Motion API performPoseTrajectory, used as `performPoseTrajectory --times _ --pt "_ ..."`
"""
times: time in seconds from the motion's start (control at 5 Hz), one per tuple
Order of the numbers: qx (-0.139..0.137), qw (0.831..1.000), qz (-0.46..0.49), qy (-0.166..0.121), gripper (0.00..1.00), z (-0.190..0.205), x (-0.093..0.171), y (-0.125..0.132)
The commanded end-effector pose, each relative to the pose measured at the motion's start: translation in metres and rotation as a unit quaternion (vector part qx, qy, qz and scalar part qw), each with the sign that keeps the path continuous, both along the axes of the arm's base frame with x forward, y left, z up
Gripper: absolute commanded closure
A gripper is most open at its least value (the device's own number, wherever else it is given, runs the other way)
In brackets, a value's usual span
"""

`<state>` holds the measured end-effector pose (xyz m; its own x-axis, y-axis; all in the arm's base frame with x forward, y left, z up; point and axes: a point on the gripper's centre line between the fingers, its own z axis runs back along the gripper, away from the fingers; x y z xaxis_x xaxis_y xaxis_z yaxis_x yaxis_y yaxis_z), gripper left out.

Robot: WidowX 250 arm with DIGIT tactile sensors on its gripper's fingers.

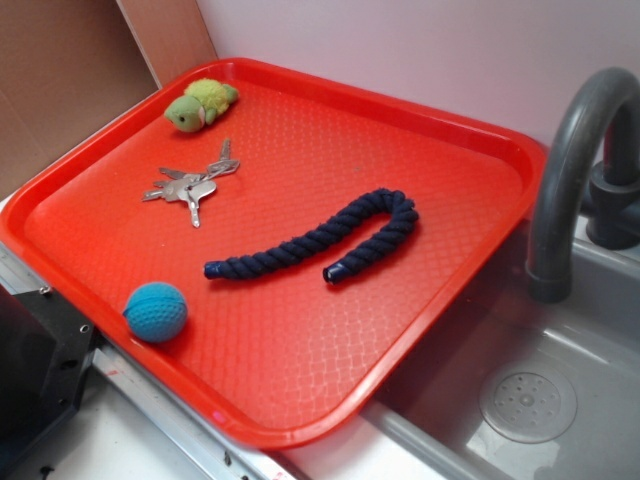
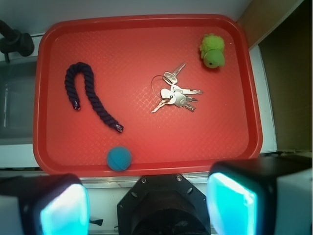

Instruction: Grab the green animal.

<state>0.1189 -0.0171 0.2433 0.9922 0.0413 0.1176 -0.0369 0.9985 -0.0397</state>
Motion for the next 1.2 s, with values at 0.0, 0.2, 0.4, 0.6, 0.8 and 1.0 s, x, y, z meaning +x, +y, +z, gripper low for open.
performPoseTrajectory --times 0.0,0.2,0.4,0.6,0.8,1.0 --pt "0.0 1.0 0.0 0.0 0.0 0.0 0.0 0.0" --pt "-0.001 0.997 0.056 -0.054 0.0 -0.009 0.036 0.021" --pt "-0.004 0.995 0.064 -0.074 0.0 -0.023 0.063 0.041" --pt "0.008 0.996 0.066 -0.066 0.0 -0.044 0.085 0.064" --pt "0.011 0.997 0.046 -0.061 0.0 -0.063 0.103 0.082" --pt "0.041 0.997 0.038 -0.055 0.0 -0.086 0.126 0.104"
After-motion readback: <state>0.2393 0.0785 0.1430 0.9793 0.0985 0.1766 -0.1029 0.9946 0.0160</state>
